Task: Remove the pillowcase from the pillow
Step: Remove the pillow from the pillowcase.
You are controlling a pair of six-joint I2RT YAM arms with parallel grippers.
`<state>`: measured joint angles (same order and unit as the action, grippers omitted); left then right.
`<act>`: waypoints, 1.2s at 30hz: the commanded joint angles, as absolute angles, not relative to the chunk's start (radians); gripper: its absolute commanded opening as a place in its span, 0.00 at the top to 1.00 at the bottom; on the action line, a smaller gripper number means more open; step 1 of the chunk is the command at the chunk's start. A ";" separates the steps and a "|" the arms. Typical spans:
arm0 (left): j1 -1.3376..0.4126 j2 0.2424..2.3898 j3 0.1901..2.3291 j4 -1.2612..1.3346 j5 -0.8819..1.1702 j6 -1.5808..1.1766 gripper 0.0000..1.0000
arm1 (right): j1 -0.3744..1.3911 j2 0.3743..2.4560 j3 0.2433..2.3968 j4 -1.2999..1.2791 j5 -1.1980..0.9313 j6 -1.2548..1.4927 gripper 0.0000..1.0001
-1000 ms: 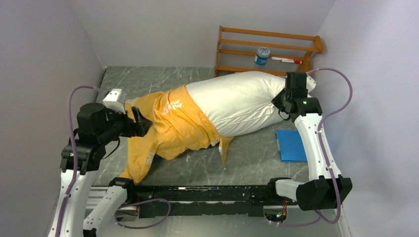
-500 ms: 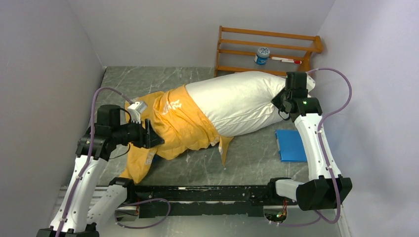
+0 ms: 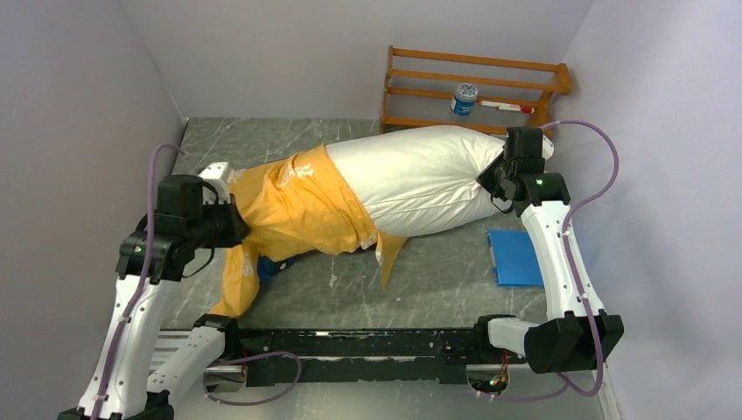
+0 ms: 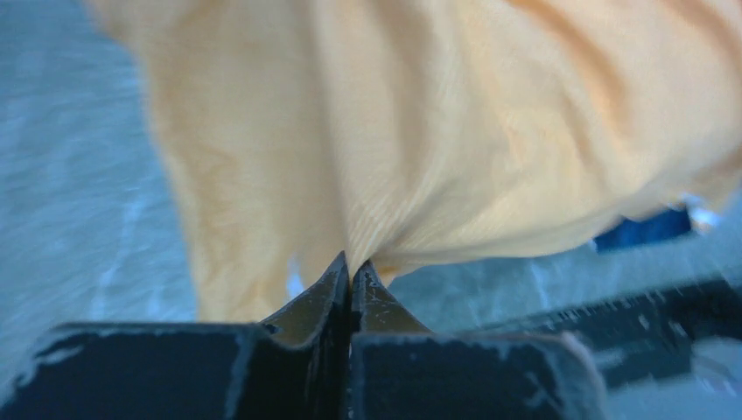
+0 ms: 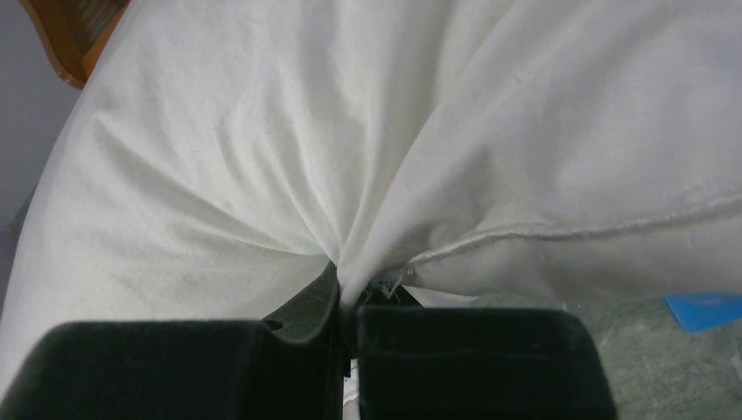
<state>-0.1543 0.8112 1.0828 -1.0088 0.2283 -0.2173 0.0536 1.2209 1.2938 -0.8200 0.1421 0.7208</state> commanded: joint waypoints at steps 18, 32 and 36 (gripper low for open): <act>-0.138 0.736 1.380 -1.182 -0.787 -0.401 0.95 | 0.005 1.219 1.325 -0.763 0.245 0.690 1.00; -0.138 0.736 1.158 -0.826 0.280 -0.220 0.11 | -0.021 1.086 1.171 -0.744 0.090 0.665 0.99; -0.138 0.820 1.048 -0.720 0.544 -0.277 0.10 | -0.021 0.995 1.151 -0.786 0.032 0.623 0.68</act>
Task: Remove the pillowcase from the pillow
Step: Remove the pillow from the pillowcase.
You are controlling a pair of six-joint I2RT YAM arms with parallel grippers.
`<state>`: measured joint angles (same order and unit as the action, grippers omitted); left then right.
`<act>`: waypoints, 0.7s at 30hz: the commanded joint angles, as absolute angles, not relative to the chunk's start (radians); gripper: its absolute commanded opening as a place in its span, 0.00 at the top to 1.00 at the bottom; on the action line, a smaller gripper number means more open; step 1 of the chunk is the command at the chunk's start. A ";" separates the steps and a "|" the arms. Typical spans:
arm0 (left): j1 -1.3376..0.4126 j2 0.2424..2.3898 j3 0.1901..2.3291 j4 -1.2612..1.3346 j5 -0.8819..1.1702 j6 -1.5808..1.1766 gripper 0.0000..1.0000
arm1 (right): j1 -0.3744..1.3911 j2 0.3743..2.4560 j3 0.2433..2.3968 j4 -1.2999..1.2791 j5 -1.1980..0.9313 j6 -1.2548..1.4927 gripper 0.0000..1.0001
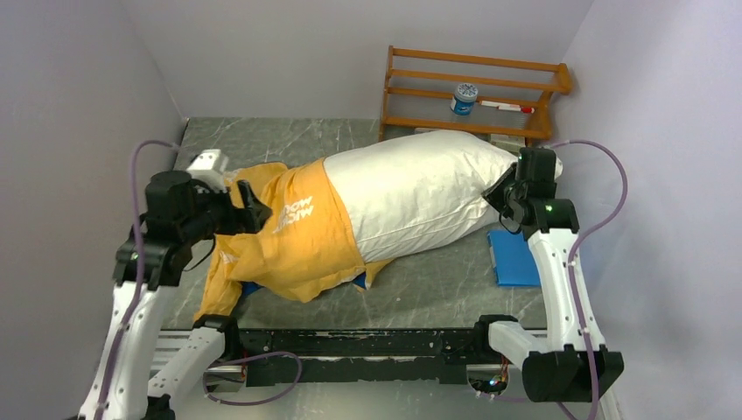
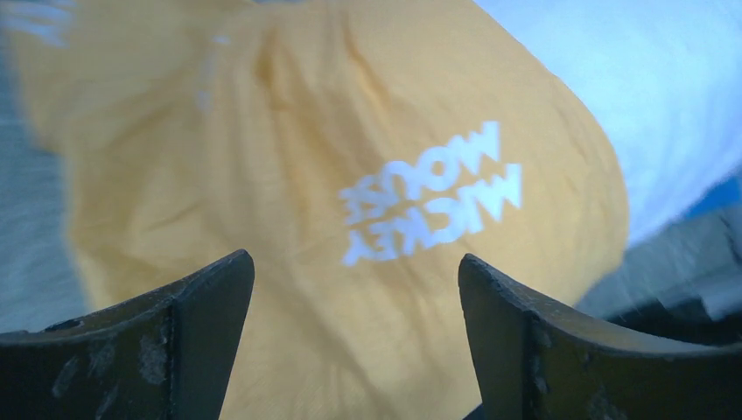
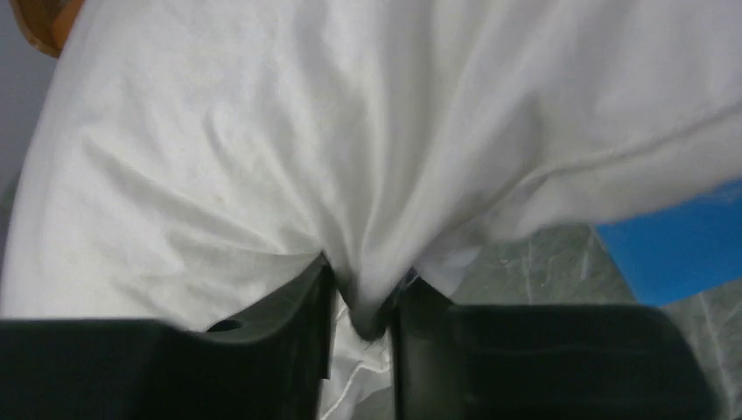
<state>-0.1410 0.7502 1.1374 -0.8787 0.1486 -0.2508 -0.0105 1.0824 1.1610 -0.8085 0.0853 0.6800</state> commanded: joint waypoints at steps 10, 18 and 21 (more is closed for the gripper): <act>-0.169 0.966 0.826 -0.642 0.649 -0.279 0.20 | -0.020 0.870 1.264 -0.626 -0.447 0.599 0.23; -0.235 0.960 0.789 -0.774 0.550 -0.219 0.68 | 0.330 1.235 1.463 -0.666 -0.231 0.538 0.18; -0.239 0.924 0.798 -0.827 0.495 -0.202 0.68 | 0.438 1.502 1.677 -0.784 -0.024 0.516 0.21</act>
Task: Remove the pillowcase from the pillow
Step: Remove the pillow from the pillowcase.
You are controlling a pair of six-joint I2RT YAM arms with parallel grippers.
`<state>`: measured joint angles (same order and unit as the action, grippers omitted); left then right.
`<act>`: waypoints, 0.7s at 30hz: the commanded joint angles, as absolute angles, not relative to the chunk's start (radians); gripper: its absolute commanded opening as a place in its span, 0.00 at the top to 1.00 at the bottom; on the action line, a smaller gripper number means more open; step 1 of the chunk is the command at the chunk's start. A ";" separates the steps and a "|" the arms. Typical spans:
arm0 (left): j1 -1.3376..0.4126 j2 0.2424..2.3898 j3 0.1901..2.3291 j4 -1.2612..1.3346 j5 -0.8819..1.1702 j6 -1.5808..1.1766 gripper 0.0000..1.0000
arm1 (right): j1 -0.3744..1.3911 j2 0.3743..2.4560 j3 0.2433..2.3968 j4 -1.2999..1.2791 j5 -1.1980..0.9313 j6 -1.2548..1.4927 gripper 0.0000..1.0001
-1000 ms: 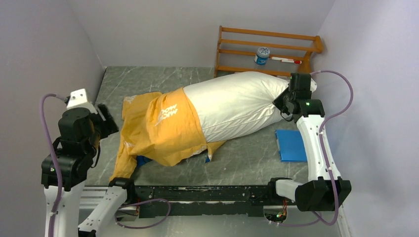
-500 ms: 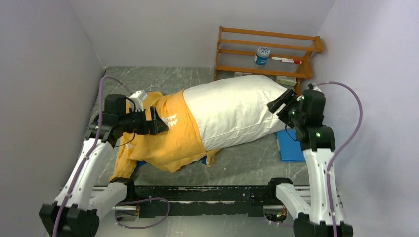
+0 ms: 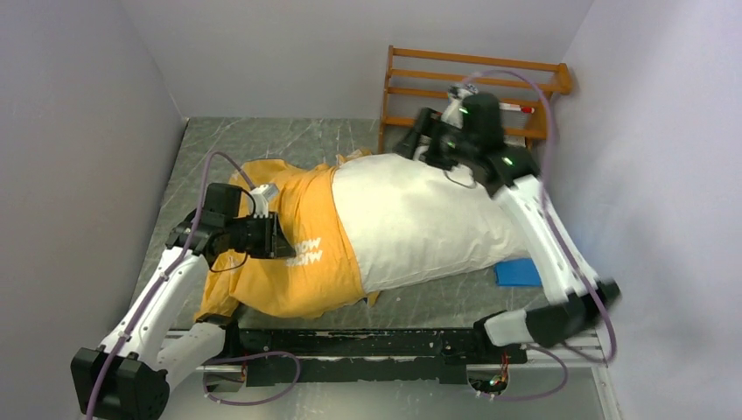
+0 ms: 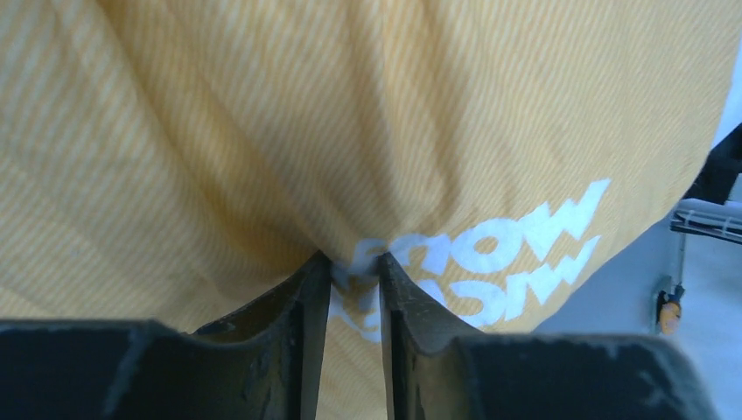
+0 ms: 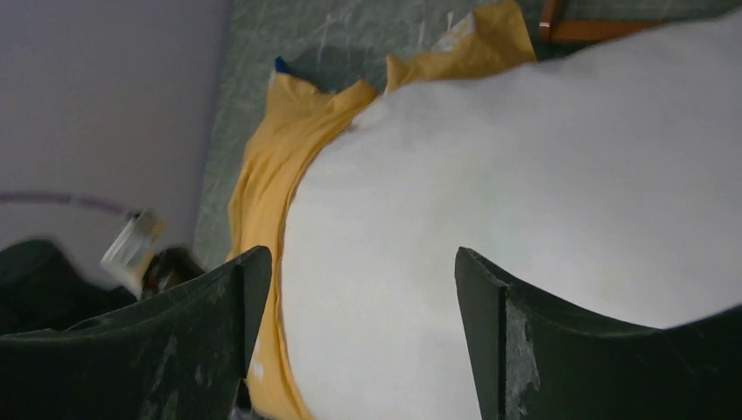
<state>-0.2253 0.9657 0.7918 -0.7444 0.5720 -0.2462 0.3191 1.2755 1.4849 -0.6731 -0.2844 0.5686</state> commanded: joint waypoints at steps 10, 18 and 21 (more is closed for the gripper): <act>-0.239 0.839 0.956 -0.829 0.215 -0.249 0.15 | 0.545 1.931 1.704 -0.828 0.148 0.410 0.42; -0.238 1.081 1.163 -0.654 0.077 -0.261 0.03 | 0.658 1.425 0.769 -0.472 0.153 0.691 0.69; -0.238 1.227 1.241 -0.547 0.209 -0.221 0.03 | 0.681 1.224 0.501 -0.327 0.078 0.811 0.70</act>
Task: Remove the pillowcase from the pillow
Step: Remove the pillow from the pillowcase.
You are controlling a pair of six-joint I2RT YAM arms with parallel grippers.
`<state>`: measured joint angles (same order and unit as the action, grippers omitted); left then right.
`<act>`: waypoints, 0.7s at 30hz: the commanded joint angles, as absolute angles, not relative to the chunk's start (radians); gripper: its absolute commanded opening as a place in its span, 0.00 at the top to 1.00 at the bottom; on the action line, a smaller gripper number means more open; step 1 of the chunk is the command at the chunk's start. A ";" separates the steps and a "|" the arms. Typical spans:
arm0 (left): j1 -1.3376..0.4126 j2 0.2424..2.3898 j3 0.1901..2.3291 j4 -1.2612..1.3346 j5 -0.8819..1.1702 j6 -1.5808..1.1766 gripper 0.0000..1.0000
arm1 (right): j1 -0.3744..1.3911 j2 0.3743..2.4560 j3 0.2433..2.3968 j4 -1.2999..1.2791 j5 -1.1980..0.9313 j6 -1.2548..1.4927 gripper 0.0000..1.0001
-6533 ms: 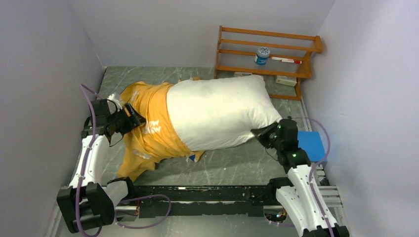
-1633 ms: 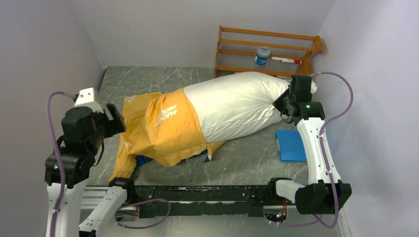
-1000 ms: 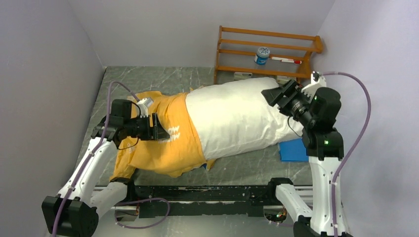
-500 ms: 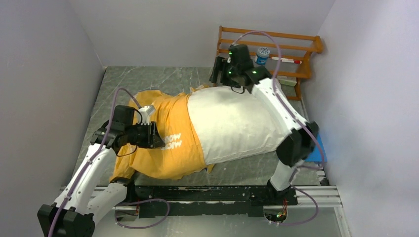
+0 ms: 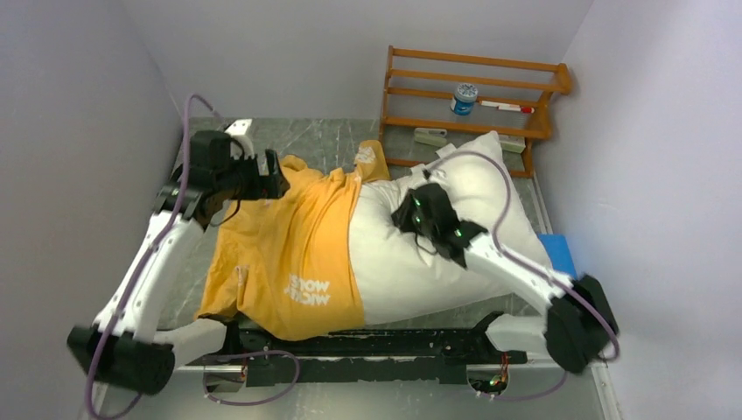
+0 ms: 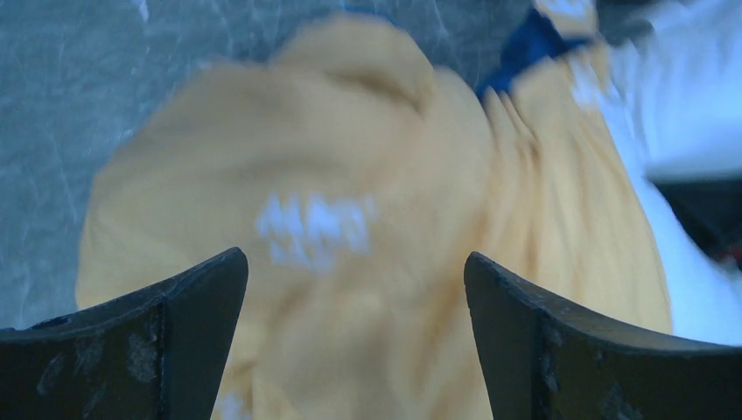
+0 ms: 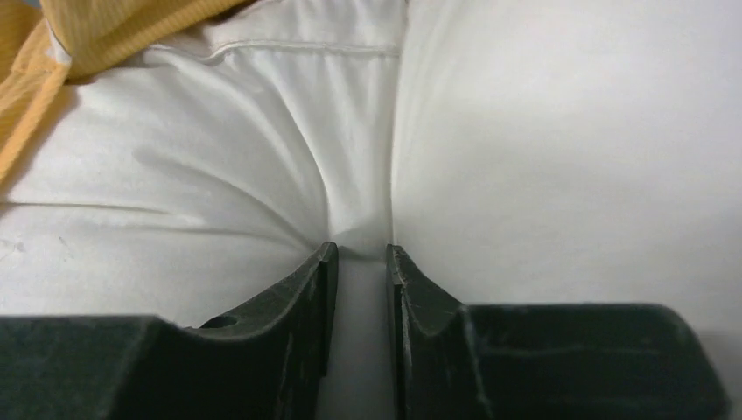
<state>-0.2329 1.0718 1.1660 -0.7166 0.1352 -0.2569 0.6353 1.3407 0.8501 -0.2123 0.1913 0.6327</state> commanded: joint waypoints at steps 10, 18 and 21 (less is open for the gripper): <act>-0.239 1.589 1.424 -0.418 0.580 -0.221 0.21 | 0.697 1.110 0.303 -0.240 0.060 0.908 0.70; -0.231 1.403 1.378 -0.552 0.139 -0.201 0.95 | 0.698 1.187 0.374 -0.312 0.111 0.916 0.70; -0.211 1.319 1.347 -0.601 -0.088 -0.213 0.95 | 0.698 1.226 0.410 -0.335 0.128 0.921 0.70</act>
<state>-0.2302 1.4605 1.3693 -0.5407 0.2409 -0.2199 0.6624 1.1187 0.4850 0.1200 0.1768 0.8955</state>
